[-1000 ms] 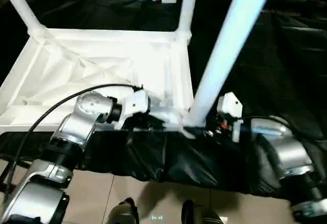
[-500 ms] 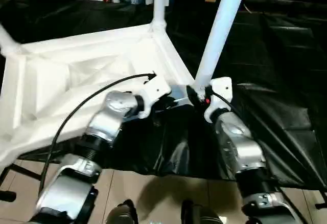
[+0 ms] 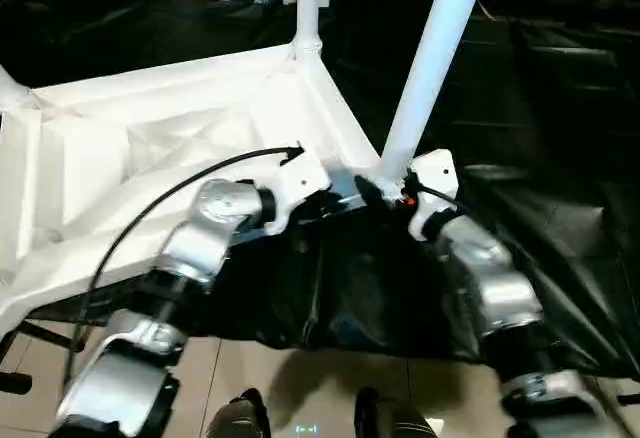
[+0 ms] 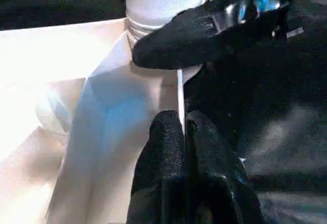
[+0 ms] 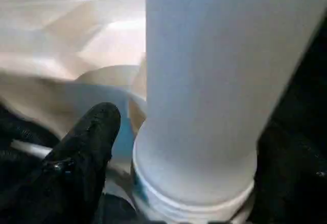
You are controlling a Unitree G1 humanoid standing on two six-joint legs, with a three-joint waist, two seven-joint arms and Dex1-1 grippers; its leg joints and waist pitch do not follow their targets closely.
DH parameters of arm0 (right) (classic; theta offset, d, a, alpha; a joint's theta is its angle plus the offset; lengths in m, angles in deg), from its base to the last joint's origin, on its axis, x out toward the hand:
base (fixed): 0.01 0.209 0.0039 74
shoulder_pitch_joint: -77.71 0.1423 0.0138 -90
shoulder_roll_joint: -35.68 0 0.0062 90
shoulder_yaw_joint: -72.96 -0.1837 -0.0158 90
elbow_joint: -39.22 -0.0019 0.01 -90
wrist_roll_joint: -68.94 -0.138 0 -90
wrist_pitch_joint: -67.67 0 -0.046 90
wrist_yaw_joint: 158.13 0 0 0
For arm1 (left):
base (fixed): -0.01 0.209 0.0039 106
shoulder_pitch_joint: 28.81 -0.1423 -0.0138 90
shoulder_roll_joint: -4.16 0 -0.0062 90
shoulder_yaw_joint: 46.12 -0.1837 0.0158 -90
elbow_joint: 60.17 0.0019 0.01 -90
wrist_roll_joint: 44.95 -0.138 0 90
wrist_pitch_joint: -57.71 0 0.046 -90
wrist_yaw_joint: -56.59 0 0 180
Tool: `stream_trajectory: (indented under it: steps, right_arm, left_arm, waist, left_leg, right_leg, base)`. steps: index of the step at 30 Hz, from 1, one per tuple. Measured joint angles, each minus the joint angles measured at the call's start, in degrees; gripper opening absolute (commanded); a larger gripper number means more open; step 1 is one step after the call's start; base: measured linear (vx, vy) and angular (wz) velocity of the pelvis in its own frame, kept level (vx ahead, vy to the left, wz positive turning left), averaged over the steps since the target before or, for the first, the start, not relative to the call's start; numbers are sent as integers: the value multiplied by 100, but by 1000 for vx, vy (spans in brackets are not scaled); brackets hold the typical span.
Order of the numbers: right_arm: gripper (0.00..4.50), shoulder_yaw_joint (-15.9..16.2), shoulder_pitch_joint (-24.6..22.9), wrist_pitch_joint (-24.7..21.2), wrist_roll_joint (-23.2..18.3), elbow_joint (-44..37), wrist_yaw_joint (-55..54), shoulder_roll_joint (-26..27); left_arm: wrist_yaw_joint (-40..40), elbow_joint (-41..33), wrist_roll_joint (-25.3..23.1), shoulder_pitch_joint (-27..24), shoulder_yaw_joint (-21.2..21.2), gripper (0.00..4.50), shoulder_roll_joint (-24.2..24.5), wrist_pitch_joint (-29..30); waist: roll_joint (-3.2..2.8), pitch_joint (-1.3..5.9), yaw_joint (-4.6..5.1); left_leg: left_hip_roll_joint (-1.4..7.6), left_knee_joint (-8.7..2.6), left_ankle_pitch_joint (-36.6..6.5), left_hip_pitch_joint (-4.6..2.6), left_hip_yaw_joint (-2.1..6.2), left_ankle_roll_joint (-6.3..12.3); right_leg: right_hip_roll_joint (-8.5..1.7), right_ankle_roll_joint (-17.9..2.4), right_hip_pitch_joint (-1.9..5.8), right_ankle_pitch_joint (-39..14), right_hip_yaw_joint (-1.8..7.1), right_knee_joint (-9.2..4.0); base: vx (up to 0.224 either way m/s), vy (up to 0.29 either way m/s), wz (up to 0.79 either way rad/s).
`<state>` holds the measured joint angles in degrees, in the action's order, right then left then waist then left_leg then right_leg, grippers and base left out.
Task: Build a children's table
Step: Rotate leg to tighten
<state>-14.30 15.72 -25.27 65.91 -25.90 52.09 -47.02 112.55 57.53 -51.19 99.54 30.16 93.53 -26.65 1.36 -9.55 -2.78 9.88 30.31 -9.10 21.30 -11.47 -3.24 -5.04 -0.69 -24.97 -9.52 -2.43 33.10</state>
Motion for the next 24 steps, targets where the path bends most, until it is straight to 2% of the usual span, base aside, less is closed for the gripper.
stream_trajectory:
  steps: [4,10,17,18,24]
  right_arm:
    - [395,107,129,-126,-183,8,883,-354]
    - [395,284,197,-160,-374,-5,1889,-847]
    - [395,469,127,-279,-592,-212,2858,-1122]
    - [369,493,119,-298,-625,-234,2976,-1135]
    - [318,693,67,-424,-815,-414,3602,-1327]
  left_arm:
    - [480,-35,142,-19,2,0,247,-228]
    - [956,-34,312,-45,0,0,517,-363]
    - [1618,-64,550,-132,0,0,743,-439]
    - [1664,-75,562,-140,-1,0,768,-439]
    - [2120,-88,717,-159,-50,0,945,-434]
  waist:
    - [-7,-1,-47]
    - [-1,-5,-59]
    - [-1,-9,-75]
    - [-2,-10,-80]
    - [-5,-13,-105]
  left_leg:
    - [49,-11,15,9,4,28]
    - [63,-7,6,12,-3,39]
    - [69,1,6,7,-6,36]
    - [69,1,6,8,-6,36]
    - [71,2,6,10,-7,36]
  right_leg:
    - [45,-3,-10,-26,-19,1]
    - [56,-24,-13,-39,-21,2]
    - [59,-28,-8,-36,-19,4]
    - [60,-28,-9,-36,-19,4]
    - [60,-28,-10,-36,-21,4]
  base:
    - [0,0,0]
    - [0,0,0]
    - [0,0,0]
    - [0,0,0]
    - [0,0,0]
